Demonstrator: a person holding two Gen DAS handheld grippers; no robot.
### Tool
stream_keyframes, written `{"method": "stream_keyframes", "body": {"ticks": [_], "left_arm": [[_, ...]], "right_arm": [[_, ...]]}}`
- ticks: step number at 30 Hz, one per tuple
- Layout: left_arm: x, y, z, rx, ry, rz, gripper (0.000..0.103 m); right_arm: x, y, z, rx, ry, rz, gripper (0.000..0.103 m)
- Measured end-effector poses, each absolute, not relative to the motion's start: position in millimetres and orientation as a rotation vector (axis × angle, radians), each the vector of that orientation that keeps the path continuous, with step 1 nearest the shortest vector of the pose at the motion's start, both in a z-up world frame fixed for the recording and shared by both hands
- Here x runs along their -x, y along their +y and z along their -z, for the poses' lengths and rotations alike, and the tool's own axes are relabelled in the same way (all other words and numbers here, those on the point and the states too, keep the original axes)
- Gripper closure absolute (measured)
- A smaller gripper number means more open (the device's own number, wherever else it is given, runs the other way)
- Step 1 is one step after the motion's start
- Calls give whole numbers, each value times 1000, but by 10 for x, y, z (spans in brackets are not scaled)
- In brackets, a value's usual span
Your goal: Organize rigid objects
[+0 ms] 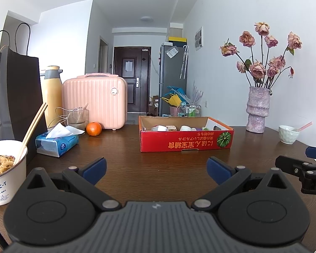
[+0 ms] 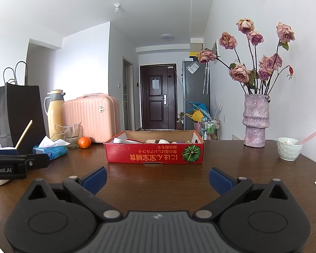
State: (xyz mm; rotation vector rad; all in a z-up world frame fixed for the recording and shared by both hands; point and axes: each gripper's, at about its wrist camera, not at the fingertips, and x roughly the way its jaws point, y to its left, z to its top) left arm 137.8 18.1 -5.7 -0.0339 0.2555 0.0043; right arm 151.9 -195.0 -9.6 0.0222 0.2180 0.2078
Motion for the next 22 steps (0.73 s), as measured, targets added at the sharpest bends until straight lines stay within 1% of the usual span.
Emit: {"method": "stream_keyframes", "body": {"ticks": [22], "left_arm": [[-1430, 174, 101, 25, 273, -7, 0]], "right_arm": [[-1583, -1930, 126, -25, 237, -210, 0]]}}
